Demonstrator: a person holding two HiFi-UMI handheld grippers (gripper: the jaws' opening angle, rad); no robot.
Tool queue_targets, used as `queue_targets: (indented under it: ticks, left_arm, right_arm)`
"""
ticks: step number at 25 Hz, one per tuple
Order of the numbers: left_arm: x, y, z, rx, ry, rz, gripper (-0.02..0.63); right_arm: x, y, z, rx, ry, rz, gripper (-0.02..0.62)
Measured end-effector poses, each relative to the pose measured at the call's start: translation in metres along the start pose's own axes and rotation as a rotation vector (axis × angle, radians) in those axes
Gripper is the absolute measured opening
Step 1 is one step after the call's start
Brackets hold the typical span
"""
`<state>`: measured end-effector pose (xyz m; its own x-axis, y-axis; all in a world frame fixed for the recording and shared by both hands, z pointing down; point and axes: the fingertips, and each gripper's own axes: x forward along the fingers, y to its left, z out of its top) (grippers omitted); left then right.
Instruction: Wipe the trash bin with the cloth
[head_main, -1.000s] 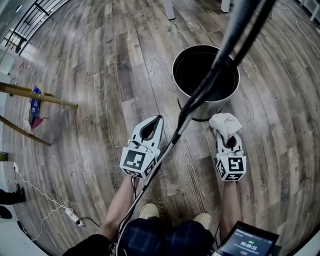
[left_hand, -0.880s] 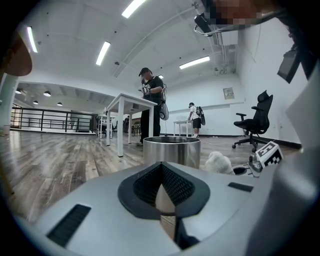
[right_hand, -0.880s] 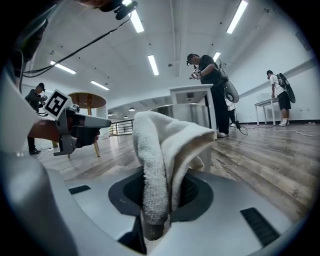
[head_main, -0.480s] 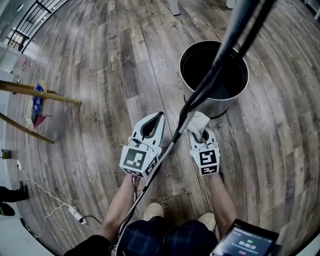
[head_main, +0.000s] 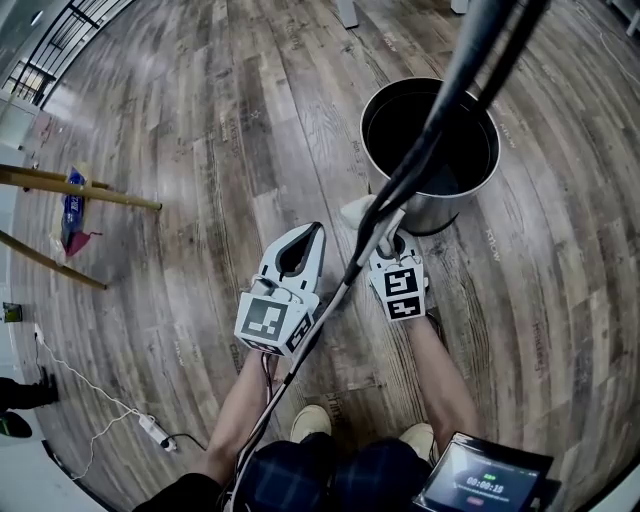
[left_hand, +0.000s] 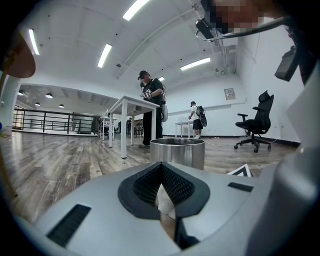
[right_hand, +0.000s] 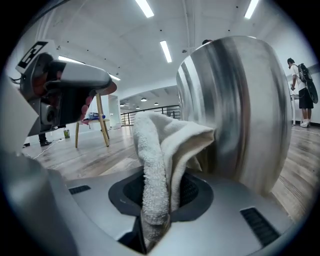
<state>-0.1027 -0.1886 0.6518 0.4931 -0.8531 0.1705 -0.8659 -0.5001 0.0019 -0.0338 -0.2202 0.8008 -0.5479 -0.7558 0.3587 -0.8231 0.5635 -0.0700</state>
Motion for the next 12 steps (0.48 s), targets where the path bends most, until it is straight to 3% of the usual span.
queue_targets:
  ticks: [12]
  left_arm:
    - [0.002,-0.005,0.005,0.008,-0.01,-0.001,-0.003]
  right_arm:
    - [-0.016,-0.032,-0.009,0.039,-0.006,-0.074,0.091]
